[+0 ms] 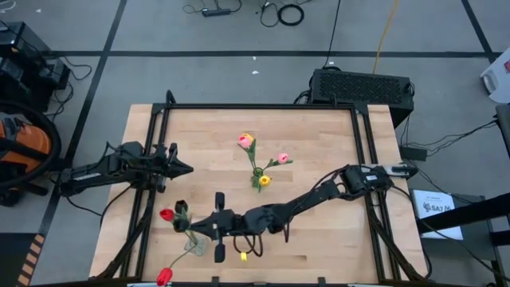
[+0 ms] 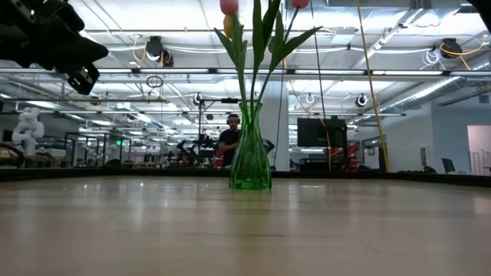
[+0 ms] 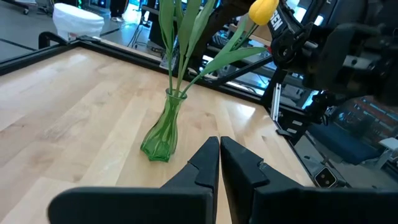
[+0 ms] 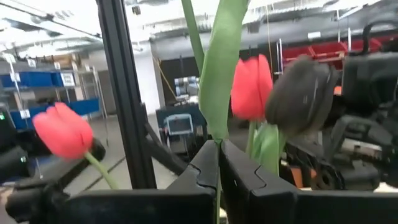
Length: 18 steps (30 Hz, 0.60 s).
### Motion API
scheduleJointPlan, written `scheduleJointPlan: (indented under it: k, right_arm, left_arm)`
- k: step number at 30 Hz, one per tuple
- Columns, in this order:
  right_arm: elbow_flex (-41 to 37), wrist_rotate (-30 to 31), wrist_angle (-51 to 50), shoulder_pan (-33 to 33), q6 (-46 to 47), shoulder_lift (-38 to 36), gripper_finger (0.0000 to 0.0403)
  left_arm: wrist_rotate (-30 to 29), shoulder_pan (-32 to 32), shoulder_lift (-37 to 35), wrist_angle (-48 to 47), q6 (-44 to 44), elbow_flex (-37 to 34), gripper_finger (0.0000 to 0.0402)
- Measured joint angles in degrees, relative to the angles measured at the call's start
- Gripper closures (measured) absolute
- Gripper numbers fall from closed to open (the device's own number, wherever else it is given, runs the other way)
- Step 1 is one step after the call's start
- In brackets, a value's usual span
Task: Sort flowers into vase by color
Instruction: Put the black tulip into the transparent vase
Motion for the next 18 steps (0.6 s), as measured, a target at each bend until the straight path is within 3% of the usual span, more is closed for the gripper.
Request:
scheduleJointPlan:
  k: [13,18]
  right_arm:
    - [0.0,-0.2,-7.5,0.0,0.3,-0.1,0.0403]
    - [0.0,-1.9,-13.5,0.0,5.7,-0.1,0.0391]
  left_arm:
    - [0.0,0.0,0.0,0.0,0.0,0.0,0.0379]
    - [0.0,0.0,0.0,0.0,0.0,0.0,0.0379]
